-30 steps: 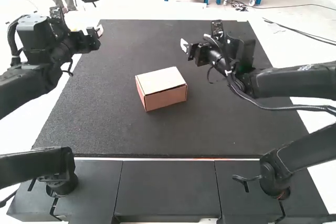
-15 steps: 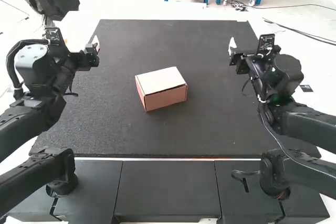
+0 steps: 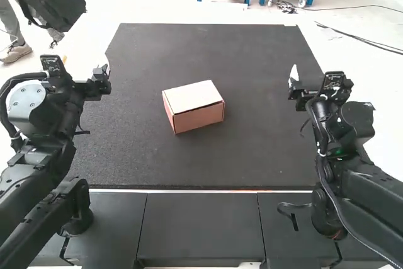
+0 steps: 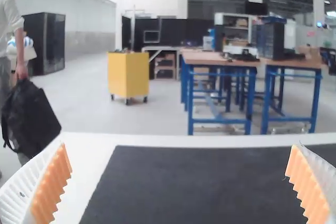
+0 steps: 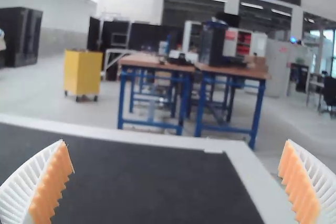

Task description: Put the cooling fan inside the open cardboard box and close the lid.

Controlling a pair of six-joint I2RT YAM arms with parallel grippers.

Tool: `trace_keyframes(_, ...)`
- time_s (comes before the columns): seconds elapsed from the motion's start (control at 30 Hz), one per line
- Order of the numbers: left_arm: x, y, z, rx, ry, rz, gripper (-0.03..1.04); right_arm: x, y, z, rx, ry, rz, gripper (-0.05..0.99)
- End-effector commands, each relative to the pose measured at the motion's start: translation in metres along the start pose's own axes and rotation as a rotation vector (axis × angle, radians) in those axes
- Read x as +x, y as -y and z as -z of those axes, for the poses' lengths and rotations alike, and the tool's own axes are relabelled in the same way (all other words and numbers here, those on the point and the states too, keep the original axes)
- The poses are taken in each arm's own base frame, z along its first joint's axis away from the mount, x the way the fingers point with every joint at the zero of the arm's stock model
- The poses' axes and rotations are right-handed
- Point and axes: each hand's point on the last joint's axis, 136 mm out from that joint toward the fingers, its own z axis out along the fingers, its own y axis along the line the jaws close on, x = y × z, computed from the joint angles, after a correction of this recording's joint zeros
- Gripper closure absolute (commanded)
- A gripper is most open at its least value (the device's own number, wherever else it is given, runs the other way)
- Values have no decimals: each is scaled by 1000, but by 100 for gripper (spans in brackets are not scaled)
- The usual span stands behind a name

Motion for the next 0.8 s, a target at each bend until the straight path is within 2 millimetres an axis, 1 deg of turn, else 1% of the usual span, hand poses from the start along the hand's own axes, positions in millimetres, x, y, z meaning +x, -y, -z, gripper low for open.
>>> trace_keyframes(0.0, -13, -4, 7, -18, 50, -24, 5, -8, 8, 9, 32, 49, 10, 2)
trace_keyframes(0.17, -17, -6, 19, -26, 95, -90, 5, -2, 10, 20, 36, 63, 14, 2)
trace_keyframes(0.3, -16, -7, 28, -30, 133, -123, 5, -2, 11, 27, 42, 87, 13, 2)
trace_keyframes(0.43, -14, -8, 36, -34, 167, -131, 5, 4, 11, 32, 43, 93, 21, 2)
trace_keyframes(0.53, -3, -8, 38, -34, 146, -141, 5, 1, 14, 35, 53, 115, 12, 2)
trace_keyframes(0.67, 4, -8, 37, -31, 117, -131, 5, 2, 17, 37, 62, 111, -11, 2)
trace_keyframes(0.77, 17, -7, 36, -22, 67, -102, 5, 6, 18, 38, 65, 97, -38, 2)
